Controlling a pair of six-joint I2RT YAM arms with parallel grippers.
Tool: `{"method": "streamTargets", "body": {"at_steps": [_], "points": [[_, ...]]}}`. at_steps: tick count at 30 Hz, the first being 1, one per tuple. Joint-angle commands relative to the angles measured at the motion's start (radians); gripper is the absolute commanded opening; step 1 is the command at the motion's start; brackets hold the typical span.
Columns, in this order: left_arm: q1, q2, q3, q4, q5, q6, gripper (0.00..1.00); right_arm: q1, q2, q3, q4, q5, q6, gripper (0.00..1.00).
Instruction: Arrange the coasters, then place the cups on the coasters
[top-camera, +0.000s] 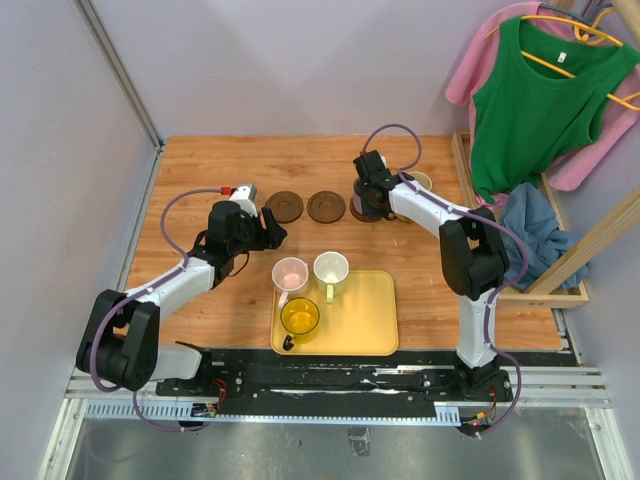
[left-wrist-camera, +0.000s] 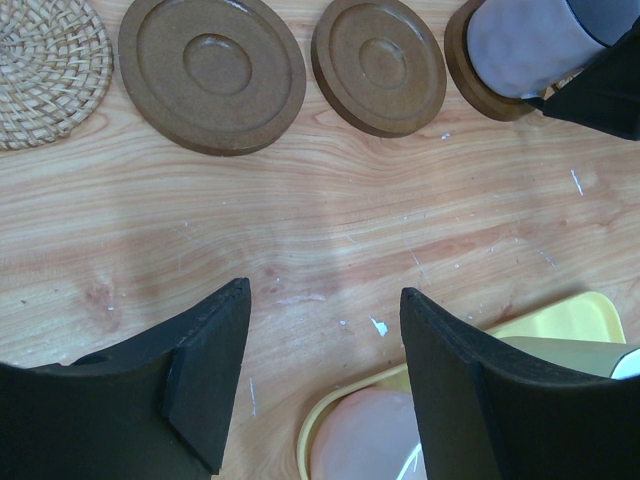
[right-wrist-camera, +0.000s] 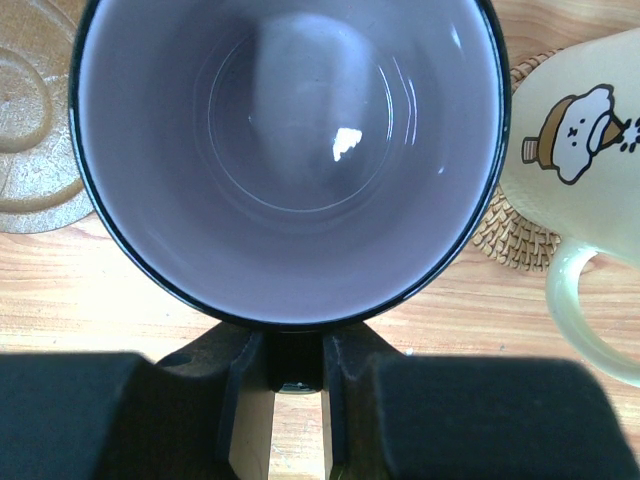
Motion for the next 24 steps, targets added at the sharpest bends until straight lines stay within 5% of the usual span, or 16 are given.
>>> {"method": "streamTargets", "body": {"at_steps": [1,6,24], "points": [[-0.009,0.006,0.016,0.026,0.009,0.003,0.66,-0.024,-0.022,0.028,-0.017,0.014,0.019,0.25],[-0.008,0.008,0.014,0.026,0.011,0.002,0.66,-0.024,-0.031,0.018,-0.025,0.024,0.026,0.44],[-0.008,0.013,0.026,0.025,0.024,-0.004,0.66,-0.017,-0.145,-0.063,-0.041,0.001,0.048,0.48]]}}
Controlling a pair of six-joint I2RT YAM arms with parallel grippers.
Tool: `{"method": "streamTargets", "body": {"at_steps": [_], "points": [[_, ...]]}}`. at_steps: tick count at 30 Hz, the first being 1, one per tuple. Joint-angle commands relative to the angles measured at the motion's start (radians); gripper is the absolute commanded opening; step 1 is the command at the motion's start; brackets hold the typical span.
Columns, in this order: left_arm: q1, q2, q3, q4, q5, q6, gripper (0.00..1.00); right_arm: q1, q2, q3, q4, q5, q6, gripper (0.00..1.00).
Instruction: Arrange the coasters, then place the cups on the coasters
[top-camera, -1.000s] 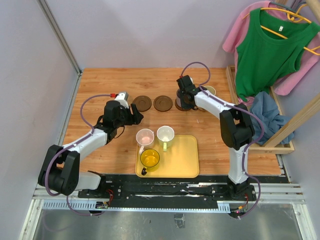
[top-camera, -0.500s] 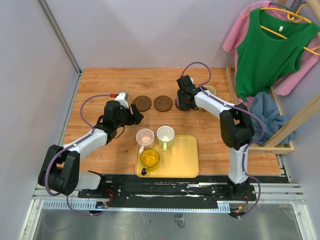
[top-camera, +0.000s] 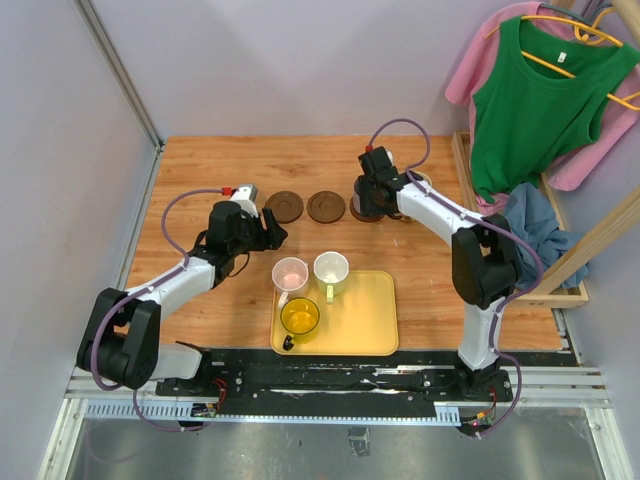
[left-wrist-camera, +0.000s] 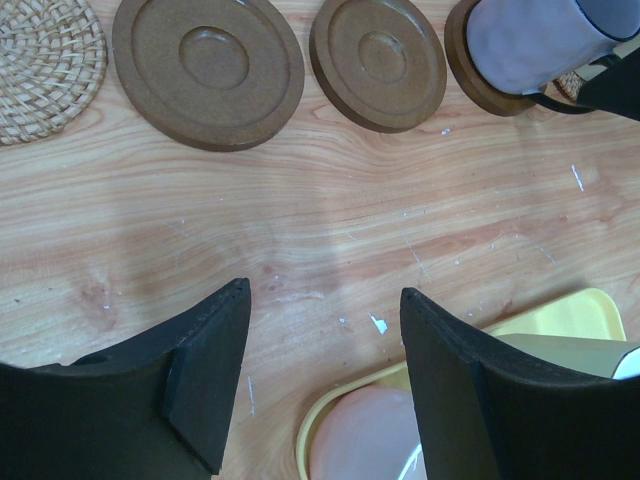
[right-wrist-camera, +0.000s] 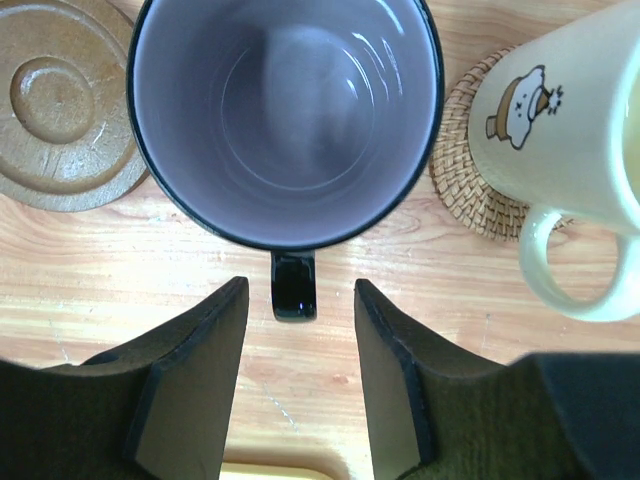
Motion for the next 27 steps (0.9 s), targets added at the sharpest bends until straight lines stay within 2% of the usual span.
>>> {"method": "streamTargets", "body": {"at_steps": [1,3,8,13,21,27], "points": [[-0.009,0.005,0.027,0.024,0.016,-0.003,0.66,-0.013,-0.076,-0.041,-0.034,0.009,0.019,0.49],[-0.008,0.005,0.031,0.022,0.019,-0.001,0.66,-0.005,-0.108,-0.059,-0.037,0.025,0.017,0.52],[-0.008,0.000,0.040,0.016,0.021,0.003,0.66,0.031,-0.212,-0.129,-0.037,0.068,0.011,0.72],[-0.007,-0.002,0.038,0.016,0.022,0.002,0.66,0.111,-0.334,-0.226,-0.026,0.116,0.008,0.99],[-0.007,-0.025,0.021,0.013,0.023,-0.006,0.67,0.302,-0.453,-0.315,-0.065,0.128,0.071,0.98],[-0.008,-0.052,-0.007,-0.003,0.027,-0.011,0.68,0.434,-0.507,-0.354,-0.093,0.075,0.139,0.98]]}}
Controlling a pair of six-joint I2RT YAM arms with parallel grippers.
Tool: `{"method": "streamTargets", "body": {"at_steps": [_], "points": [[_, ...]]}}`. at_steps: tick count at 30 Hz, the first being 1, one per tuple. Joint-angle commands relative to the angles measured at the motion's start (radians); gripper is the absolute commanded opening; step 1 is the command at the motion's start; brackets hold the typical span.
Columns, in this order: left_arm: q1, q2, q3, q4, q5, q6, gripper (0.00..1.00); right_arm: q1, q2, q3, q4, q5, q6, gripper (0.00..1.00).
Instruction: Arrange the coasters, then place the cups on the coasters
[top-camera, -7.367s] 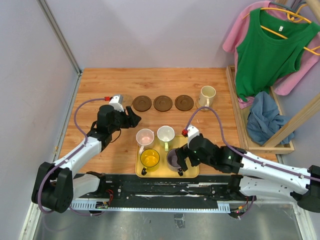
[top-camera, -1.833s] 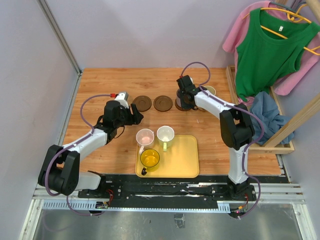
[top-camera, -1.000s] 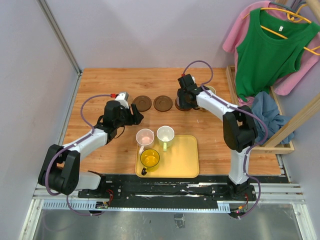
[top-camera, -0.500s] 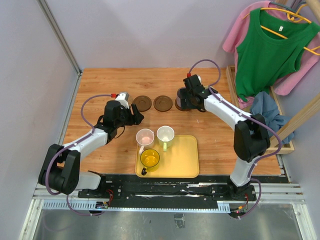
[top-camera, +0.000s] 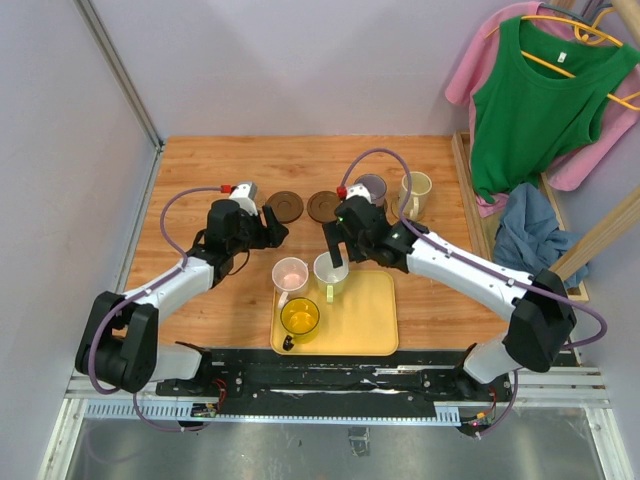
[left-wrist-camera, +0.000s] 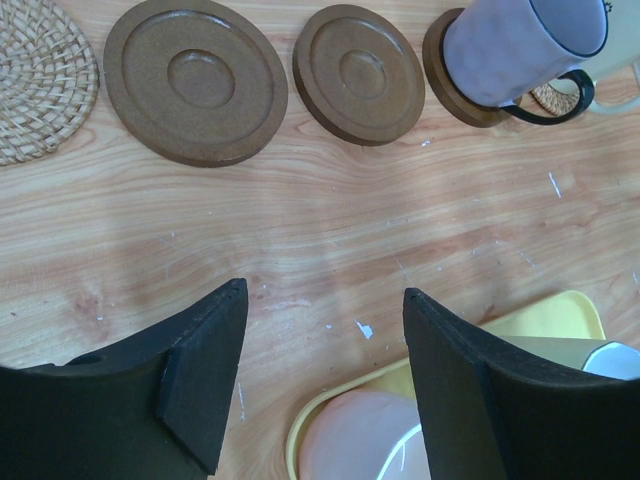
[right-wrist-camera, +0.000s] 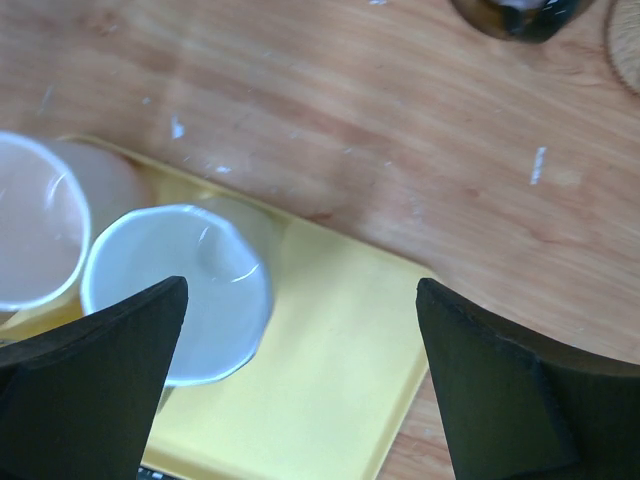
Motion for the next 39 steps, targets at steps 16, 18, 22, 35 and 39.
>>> {"method": "streamTargets", "body": {"at_steps": [16,18,22,35,39], "points": [[-0.017,-0.180,-0.113,-0.011,0.002,-0.034,0.69,0.212,-0.116,-0.143,-0.031,-0.020,0.224,0.98],[-0.018,-0.190,-0.122,-0.010,0.000,-0.039,0.69,0.223,-0.105,-0.147,-0.030,-0.023,0.229,0.98],[-0.018,-0.195,-0.129,-0.008,0.001,-0.044,0.69,0.235,-0.083,-0.149,-0.013,-0.022,0.226,0.98],[-0.019,-0.171,-0.138,0.013,0.010,-0.045,0.69,0.236,0.034,-0.108,0.002,0.007,0.212,0.98],[-0.021,-0.165,-0.138,0.015,0.012,-0.044,0.69,0.236,0.066,-0.110,0.003,0.032,0.229,0.99]]}}
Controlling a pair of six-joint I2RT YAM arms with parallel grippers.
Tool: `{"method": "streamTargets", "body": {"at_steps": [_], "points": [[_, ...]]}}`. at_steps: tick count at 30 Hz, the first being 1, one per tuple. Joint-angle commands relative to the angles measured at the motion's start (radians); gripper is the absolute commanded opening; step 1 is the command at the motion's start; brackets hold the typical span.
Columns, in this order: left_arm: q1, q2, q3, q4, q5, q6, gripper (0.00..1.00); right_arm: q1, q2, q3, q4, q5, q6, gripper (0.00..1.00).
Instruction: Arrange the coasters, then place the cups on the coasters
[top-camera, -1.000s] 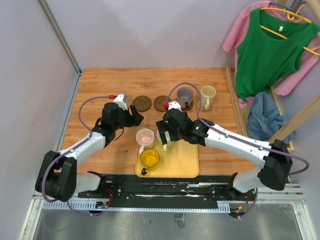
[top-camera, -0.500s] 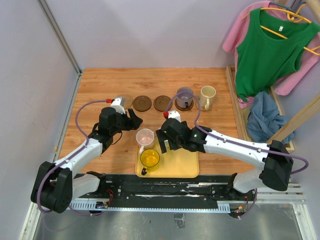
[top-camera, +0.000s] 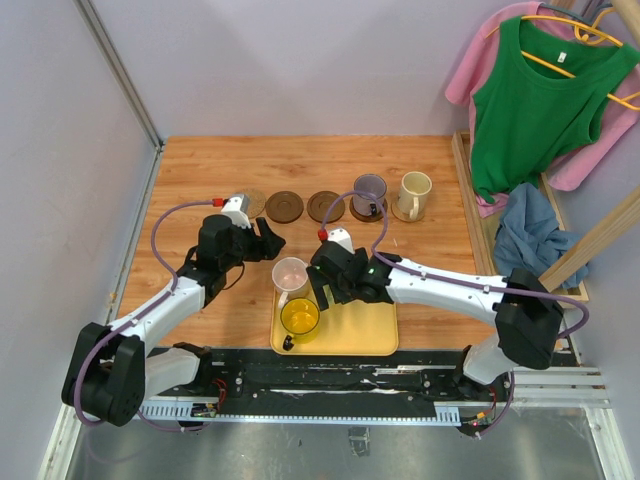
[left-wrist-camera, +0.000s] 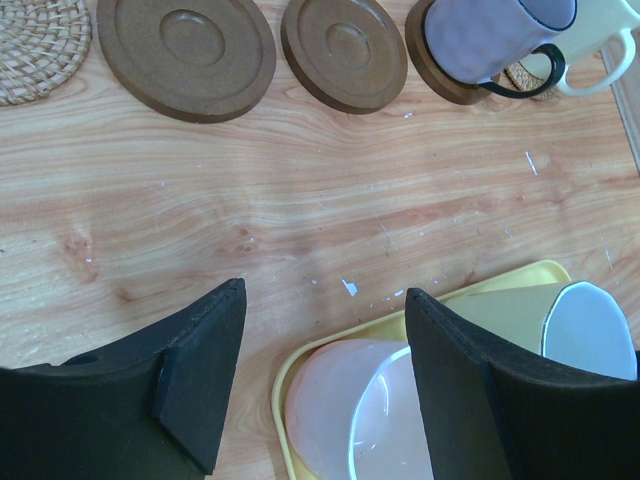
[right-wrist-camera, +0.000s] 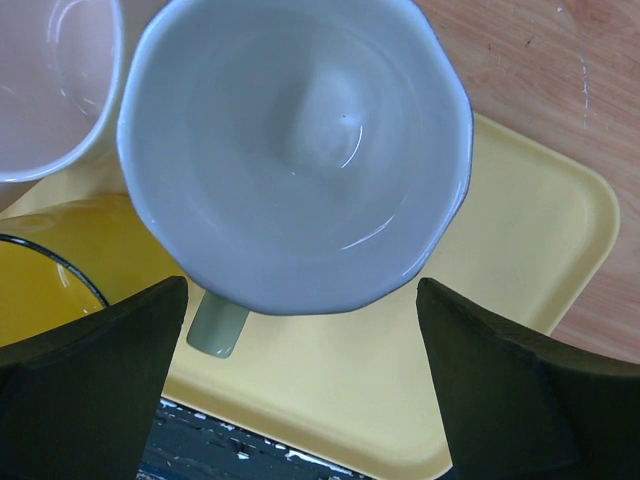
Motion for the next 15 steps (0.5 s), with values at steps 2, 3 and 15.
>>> {"method": "streamTargets", "body": {"at_steps": [2,3,15], "points": [[-0.012,0.014,-0.013,0.033,0.011,0.000,0.69,0.013,0.034,0.024,-0.003,0.055,0.035,0.98],[-0.013,0.014,-0.013,0.034,0.011,0.000,0.69,0.013,0.037,0.023,-0.004,0.056,0.037,0.96],[-0.013,0.041,-0.008,0.050,0.025,-0.002,0.69,0.013,0.019,0.003,-0.038,0.102,0.076,0.82]]}}
